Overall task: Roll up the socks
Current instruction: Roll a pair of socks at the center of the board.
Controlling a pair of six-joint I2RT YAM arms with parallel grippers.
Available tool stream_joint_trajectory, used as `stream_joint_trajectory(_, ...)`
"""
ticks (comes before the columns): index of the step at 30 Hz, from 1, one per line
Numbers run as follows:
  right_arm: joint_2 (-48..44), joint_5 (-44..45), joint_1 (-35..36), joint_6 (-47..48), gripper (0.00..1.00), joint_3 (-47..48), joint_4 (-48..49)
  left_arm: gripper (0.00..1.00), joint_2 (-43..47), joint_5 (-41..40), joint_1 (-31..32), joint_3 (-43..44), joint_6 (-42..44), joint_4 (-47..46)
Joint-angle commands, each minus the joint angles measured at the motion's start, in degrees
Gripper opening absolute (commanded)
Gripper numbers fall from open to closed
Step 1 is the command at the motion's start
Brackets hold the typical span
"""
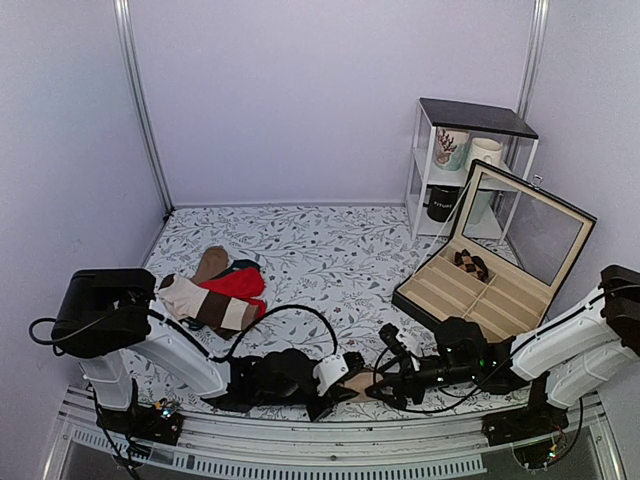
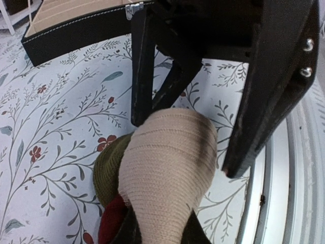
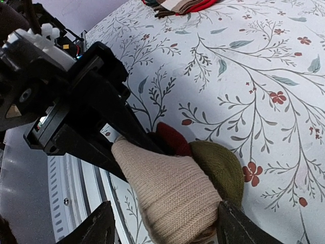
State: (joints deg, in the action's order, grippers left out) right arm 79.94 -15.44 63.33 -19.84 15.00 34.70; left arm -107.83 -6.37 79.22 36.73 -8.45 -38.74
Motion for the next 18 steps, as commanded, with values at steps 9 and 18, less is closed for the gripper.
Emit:
stream_joint_trajectory(9, 10.08, -9.29, 0.91, -1.25, 0.49, 1.74, 9.78, 0.0, -6.56, 4.09, 0.38, -2.54, -0.69, 18.26)
stream_joint_trajectory(18, 11.71, -10.26, 0.87, -6.16, 0.06, -0.43, 10.18, 0.03, -5.58, -0.25, 0.23, -1.42, -0.71, 18.29)
